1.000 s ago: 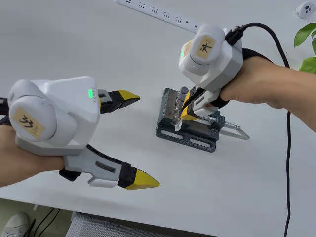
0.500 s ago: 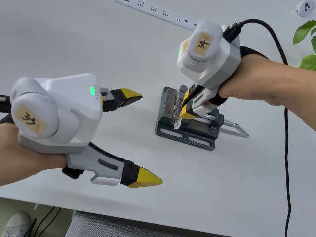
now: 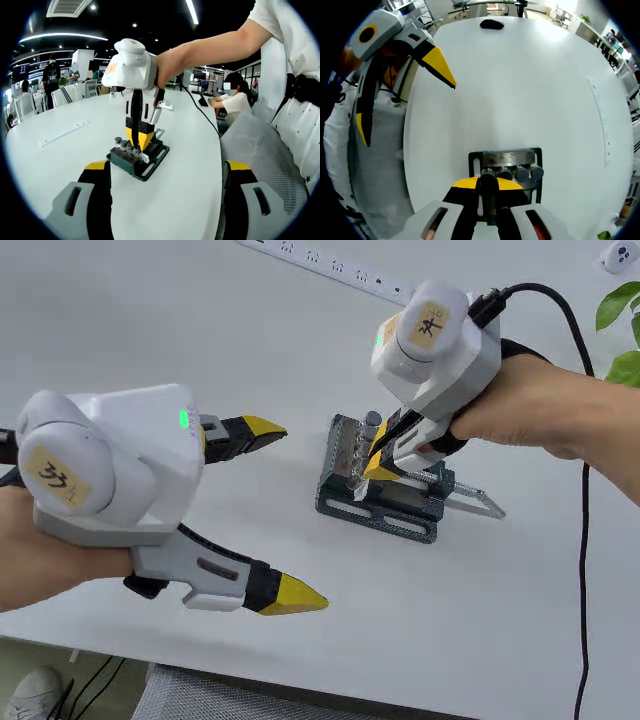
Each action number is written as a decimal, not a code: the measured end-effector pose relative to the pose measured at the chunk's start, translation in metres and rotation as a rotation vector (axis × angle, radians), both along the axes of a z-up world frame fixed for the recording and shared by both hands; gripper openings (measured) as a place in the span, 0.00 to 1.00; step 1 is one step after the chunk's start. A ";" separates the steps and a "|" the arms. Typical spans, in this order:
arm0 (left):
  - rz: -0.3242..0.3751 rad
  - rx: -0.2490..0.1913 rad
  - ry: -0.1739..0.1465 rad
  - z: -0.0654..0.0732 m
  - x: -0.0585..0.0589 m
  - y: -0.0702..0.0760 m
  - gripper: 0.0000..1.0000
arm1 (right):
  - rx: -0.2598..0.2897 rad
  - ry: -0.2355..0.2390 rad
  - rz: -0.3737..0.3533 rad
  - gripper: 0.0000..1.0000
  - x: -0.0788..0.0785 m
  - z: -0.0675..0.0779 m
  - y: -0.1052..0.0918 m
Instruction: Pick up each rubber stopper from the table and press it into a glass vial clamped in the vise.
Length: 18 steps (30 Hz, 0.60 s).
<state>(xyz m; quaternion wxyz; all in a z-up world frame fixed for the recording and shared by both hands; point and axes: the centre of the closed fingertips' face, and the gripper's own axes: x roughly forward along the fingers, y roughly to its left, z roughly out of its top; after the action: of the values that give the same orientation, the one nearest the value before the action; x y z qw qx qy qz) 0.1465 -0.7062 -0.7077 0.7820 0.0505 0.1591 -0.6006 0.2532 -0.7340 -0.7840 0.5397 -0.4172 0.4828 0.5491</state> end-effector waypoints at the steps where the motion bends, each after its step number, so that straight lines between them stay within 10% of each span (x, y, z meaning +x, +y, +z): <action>1: 0.000 -0.001 0.000 0.000 0.000 0.000 0.93 | 0.002 -0.001 0.000 0.08 0.000 0.000 0.000; 18: -0.005 -0.006 0.007 0.000 -0.002 -0.003 0.92 | 0.025 -0.007 -0.032 0.09 0.000 0.000 -0.002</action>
<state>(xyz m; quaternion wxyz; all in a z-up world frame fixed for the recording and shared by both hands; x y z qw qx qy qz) 0.1447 -0.7095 -0.7075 0.7799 0.0464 0.1600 -0.6033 0.2530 -0.7355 -0.7844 0.5551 -0.4047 0.4807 0.5450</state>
